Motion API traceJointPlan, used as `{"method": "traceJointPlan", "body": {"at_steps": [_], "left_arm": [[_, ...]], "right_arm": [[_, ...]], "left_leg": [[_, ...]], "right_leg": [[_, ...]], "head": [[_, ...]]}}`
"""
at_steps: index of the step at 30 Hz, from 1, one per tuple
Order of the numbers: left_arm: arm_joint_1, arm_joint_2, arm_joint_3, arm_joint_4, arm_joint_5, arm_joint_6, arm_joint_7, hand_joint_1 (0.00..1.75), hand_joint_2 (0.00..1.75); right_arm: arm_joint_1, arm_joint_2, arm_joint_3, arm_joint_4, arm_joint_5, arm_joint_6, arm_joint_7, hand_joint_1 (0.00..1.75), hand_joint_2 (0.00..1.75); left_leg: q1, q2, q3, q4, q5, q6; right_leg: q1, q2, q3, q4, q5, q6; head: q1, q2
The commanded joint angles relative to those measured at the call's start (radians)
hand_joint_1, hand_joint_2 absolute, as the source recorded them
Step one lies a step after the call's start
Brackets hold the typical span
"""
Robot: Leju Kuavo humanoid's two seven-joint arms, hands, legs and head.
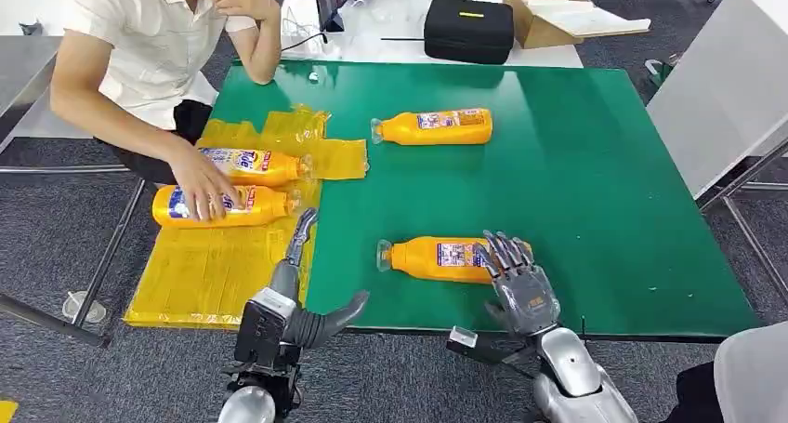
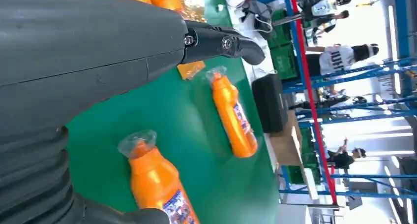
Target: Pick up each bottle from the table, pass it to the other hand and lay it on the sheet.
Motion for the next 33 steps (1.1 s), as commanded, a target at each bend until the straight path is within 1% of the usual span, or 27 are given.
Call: {"method": "traceJointPlan", "body": {"at_steps": [1, 2, 3, 5, 6, 8, 9, 10, 15, 17, 21, 23, 28, 29, 30, 31, 32, 33], "left_arm": [[-0.058, 0.022, -0.049, 0.059, 0.004, 0.008, -0.005, 0.00, 1.75], [-0.060, 0.022, -0.050, 0.059, 0.004, 0.009, -0.005, 0.00, 1.75], [-0.064, 0.021, -0.051, 0.062, 0.005, 0.010, -0.004, 0.00, 1.75], [-0.068, 0.020, -0.050, 0.068, 0.005, 0.013, -0.003, 0.00, 1.75], [-0.073, 0.018, -0.051, 0.076, 0.009, 0.014, -0.001, 0.00, 1.75], [-0.079, 0.018, -0.054, 0.083, 0.011, 0.013, 0.000, 0.00, 1.75], [-0.082, 0.019, -0.056, 0.084, 0.013, 0.012, 0.000, 0.00, 1.75], [-0.082, 0.019, -0.056, 0.083, 0.013, 0.013, 0.000, 0.00, 1.75], [-0.088, 0.024, -0.064, 0.084, 0.015, 0.009, 0.000, 0.00, 1.75], [-0.088, 0.024, -0.064, 0.084, 0.015, 0.009, 0.000, 0.00, 1.75], [-0.094, 0.023, -0.066, 0.101, 0.022, 0.006, 0.004, 0.00, 1.75], [-0.094, 0.023, -0.066, 0.101, 0.022, 0.006, 0.004, 0.00, 1.75], [-0.095, 0.023, -0.066, 0.102, 0.023, 0.006, 0.005, 0.00, 1.75], [-0.096, 0.022, -0.066, 0.102, 0.026, 0.006, 0.004, 0.00, 1.75], [-0.098, 0.023, -0.066, 0.101, 0.029, 0.006, 0.002, 0.00, 1.75], [-0.099, 0.022, -0.067, 0.102, 0.031, 0.005, 0.002, 0.00, 1.75], [-0.100, 0.021, -0.066, 0.102, 0.034, 0.006, -0.001, 0.00, 1.75], [-0.101, 0.021, -0.067, 0.103, 0.036, 0.005, -0.003, 0.00, 1.75]], "right_arm": [[-0.111, -0.008, 0.029, 0.141, -0.012, -0.010, 0.001, 0.00, 1.75], [-0.124, -0.004, 0.026, 0.155, -0.016, -0.010, 0.003, 0.00, 1.75], [-0.136, 0.005, 0.017, 0.178, -0.062, -0.010, -0.024, 0.00, 1.75], [-0.149, 0.006, 0.021, 0.200, -0.065, -0.007, -0.027, 0.00, 1.75], [-0.161, 0.015, 0.014, 0.231, -0.106, 0.013, -0.047, 0.00, 1.75], [-0.178, 0.018, 0.019, 0.276, -0.115, 0.027, -0.052, 0.00, 1.75], [-0.187, 0.026, 0.011, 0.305, -0.144, 0.037, -0.067, 0.00, 1.75], [-0.193, 0.028, 0.010, 0.321, -0.152, 0.049, -0.065, 0.00, 1.75], [-0.229, 0.039, -0.013, 0.418, -0.204, 0.079, -0.078, 0.00, 1.75], [-0.229, 0.039, -0.013, 0.418, -0.204, 0.079, -0.078, 0.00, 1.75], [-0.255, 0.053, -0.034, 0.503, -0.247, 0.111, -0.102, 0.00, 1.75], [-0.255, 0.053, -0.034, 0.503, -0.247, 0.111, -0.102, 0.00, 1.75], [-0.256, 0.052, -0.036, 0.511, -0.251, 0.115, -0.104, 0.00, 1.75], [-0.268, 0.056, -0.037, 0.533, -0.259, 0.143, -0.110, 0.00, 1.75], [-0.278, 0.055, -0.036, 0.546, -0.273, 0.171, -0.127, 0.07, 1.75], [-0.280, 0.052, -0.034, 0.550, -0.276, 0.177, -0.133, 1.62, 1.75], [-0.285, 0.051, -0.034, 0.559, -0.284, 0.198, -0.141, 1.75, 1.75], [-0.288, 0.052, -0.037, 0.565, -0.295, 0.214, -0.150, 1.75, 1.75]], "left_leg": [[0.000, 0.001, 0.002, 0.000, -0.001, 0.000], [0.001, 0.002, 0.004, 0.000, -0.001, -0.001], [0.000, 0.001, 0.002, 0.000, -0.001, 0.000], [0.001, 0.002, 0.003, 0.000, -0.001, 0.000], [0.001, 0.003, 0.004, 0.000, -0.001, 0.000], [0.001, 0.001, 0.002, 0.000, 0.000, 0.000], [0.001, 0.002, 0.003, 0.000, -0.001, -0.001], [0.001, 0.001, 0.002, 0.000, 0.000, 0.000], [0.001, 0.002, 0.004, 0.000, -0.001, -0.001], [0.001, 0.002, 0.004, 0.000, -0.001, -0.001], [0.001, 0.001, 0.004, 0.000, -0.001, -0.001], [0.001, 0.000, 0.003, -0.001, 0.000, 0.000], [0.001, 0.000, 0.005, 0.000, 0.000, 0.000], [0.001, 0.000, 0.005, -0.001, 0.000, 0.000], [0.002, 0.000, 0.006, 0.000, 0.000, -0.001], [0.001, 0.000, 0.005, 0.000, 0.000, 0.000], [0.001, 0.000, 0.005, 0.000, 0.000, 0.000], [0.001, 0.000, 0.006, 0.000, 0.000, 0.000]], "right_leg": [[0.001, 0.001, 0.002, -0.001, 0.000, -0.002], [0.001, 0.002, 0.003, -0.001, 0.000, -0.002], [0.001, 0.002, 0.002, -0.001, 0.000, -0.002], [0.001, 0.003, 0.002, -0.001, 0.000, -0.002], [0.001, 0.003, 0.003, -0.001, 0.000, -0.002], [0.001, 0.001, 0.002, -0.001, 0.000, -0.002], [0.001, 0.002, 0.004, -0.001, 0.000, -0.002], [0.000, 0.001, 0.002, -0.001, 0.000, -0.001], [0.001, 0.002, 0.004, -0.001, 0.000, -0.003], [0.001, 0.002, 0.004, -0.001, 0.000, -0.002], [0.001, 0.001, 0.004, -0.001, 0.000, -0.002], [0.001, 0.000, 0.003, -0.001, 0.000, -0.001], [0.001, 0.001, 0.005, -0.001, 0.000, -0.002], [0.001, 0.000, 0.005, -0.001, 0.001, -0.002], [0.002, 0.001, 0.005, -0.002, 0.001, -0.002], [0.001, 0.001, 0.004, -0.001, 0.001, -0.001], [0.000, 0.001, 0.005, -0.001, 0.001, -0.001], [0.001, 0.001, 0.005, -0.001, 0.001, -0.002]], "head": [[0.000, 0.000], [0.000, 0.000], [0.000, 0.000], [0.000, 0.000], [0.000, 0.000], [0.000, 0.000], [0.000, 0.000], [0.000, 0.000], [0.000, 0.000], [0.000, 0.000], [0.000, 0.000], [0.000, 0.000], [0.000, 0.000], [0.000, 0.000], [0.000, 0.000], [0.000, 0.000], [0.000, 0.000], [0.000, 0.000]]}}
